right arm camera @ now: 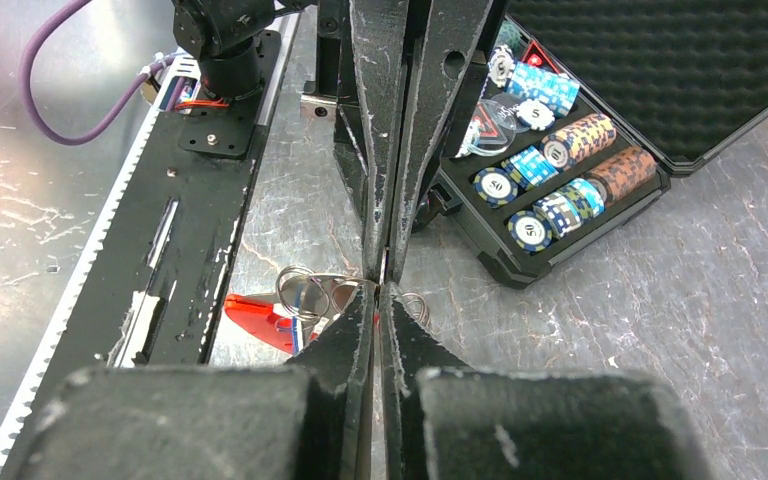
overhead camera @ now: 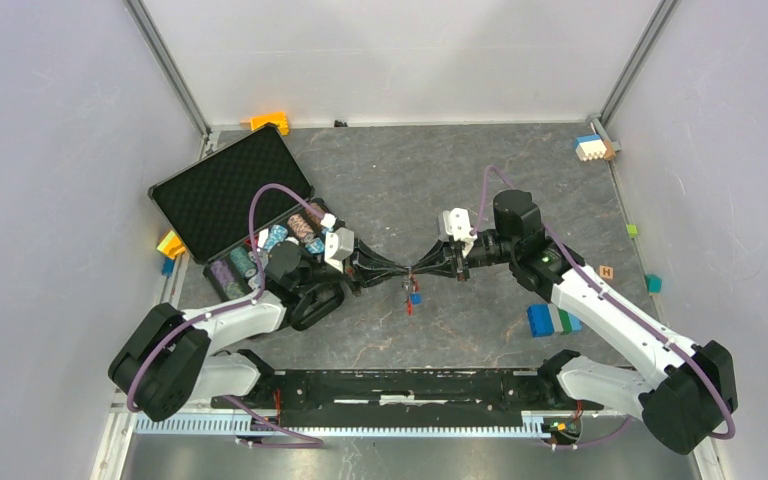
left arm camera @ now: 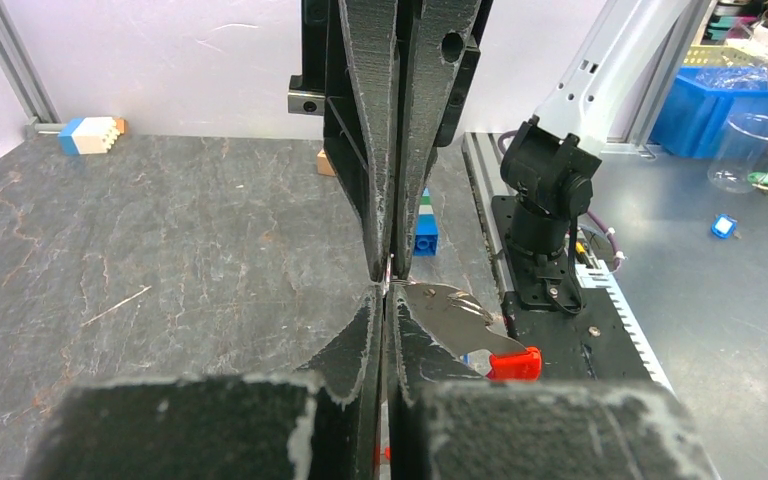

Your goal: Put the keys on the keyring

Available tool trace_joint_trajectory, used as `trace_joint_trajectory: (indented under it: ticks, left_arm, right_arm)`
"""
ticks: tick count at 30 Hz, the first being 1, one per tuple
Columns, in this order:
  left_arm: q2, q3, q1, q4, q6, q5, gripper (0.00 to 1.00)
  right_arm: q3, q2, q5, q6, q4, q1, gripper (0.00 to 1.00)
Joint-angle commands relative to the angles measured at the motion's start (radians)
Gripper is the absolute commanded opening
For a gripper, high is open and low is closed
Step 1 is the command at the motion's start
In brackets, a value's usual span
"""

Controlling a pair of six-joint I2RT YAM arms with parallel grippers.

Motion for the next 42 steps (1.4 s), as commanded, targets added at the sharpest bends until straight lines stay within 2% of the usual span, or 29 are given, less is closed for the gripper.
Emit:
trace_joint_trajectory:
  ticks: [1,8,17,23,26,33,35,39,42]
  left_arm:
    - [0.000,0.002,0.005,0.085,-0.025,-0.001,0.02]
    - [0.006,0.003,0.005,0.044,0.038,0.023,0.02]
    - [-0.030,0.036,0.002,-0.196,0.238,0.056,0.02]
    - [-0.041,0.069,-0.004,-0.315,0.329,0.059,0.02]
    - [-0.041,0.095,-0.007,-0.388,0.364,0.060,0.09]
    - [-0.051,0.155,-0.009,-0.568,0.468,0.062,0.33]
    - [-0.059,0.184,-0.009,-0.649,0.513,0.065,0.39]
    - [-0.067,0.285,-0.009,-0.911,0.654,0.073,0.49]
    - [-0.070,0.332,-0.014,-1.015,0.713,0.051,0.53]
  right_arm:
    - [-0.009,0.000,-0.004,0.011,0.033,-0.002,0.01]
    - [0.011,-0.005,0.045,-0.024,-0.015,-0.003,0.00]
    - [0.083,0.013,0.108,-0.122,-0.185,0.002,0.00]
    - [0.094,0.015,0.152,-0.143,-0.227,0.028,0.00]
    - [0.103,0.014,0.183,-0.152,-0.246,0.046,0.00]
    - [0.110,0.015,0.230,-0.164,-0.268,0.068,0.00]
    - [0.113,0.017,0.248,-0.169,-0.274,0.075,0.00]
    - [0.135,0.030,0.284,-0.179,-0.305,0.093,0.00]
    - [0.153,0.040,0.322,-0.181,-0.319,0.113,0.00]
